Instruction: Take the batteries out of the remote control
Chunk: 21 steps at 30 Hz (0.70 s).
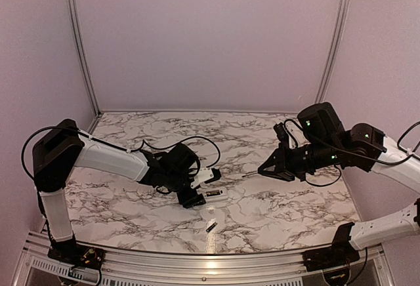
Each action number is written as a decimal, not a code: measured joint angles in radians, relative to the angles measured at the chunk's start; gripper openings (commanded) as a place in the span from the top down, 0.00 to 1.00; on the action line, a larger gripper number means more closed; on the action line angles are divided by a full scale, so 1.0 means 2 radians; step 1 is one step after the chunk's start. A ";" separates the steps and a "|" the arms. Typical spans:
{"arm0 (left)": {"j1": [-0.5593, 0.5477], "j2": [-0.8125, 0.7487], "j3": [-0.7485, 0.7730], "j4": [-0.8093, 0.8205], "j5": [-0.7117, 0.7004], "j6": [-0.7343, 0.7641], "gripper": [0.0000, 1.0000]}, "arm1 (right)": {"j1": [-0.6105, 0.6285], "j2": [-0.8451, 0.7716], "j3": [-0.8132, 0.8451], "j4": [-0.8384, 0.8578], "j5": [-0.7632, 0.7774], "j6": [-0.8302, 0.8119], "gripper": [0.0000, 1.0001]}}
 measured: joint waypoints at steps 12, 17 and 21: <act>0.008 0.022 0.021 -0.027 0.039 0.004 0.61 | 0.000 0.006 0.000 -0.002 0.000 -0.001 1.00; 0.008 0.021 0.020 -0.028 0.039 -0.011 0.67 | 0.000 0.007 0.000 -0.002 0.000 -0.003 1.00; 0.006 0.009 0.007 -0.028 0.031 -0.041 0.68 | -0.002 0.009 0.000 -0.001 0.000 -0.005 1.00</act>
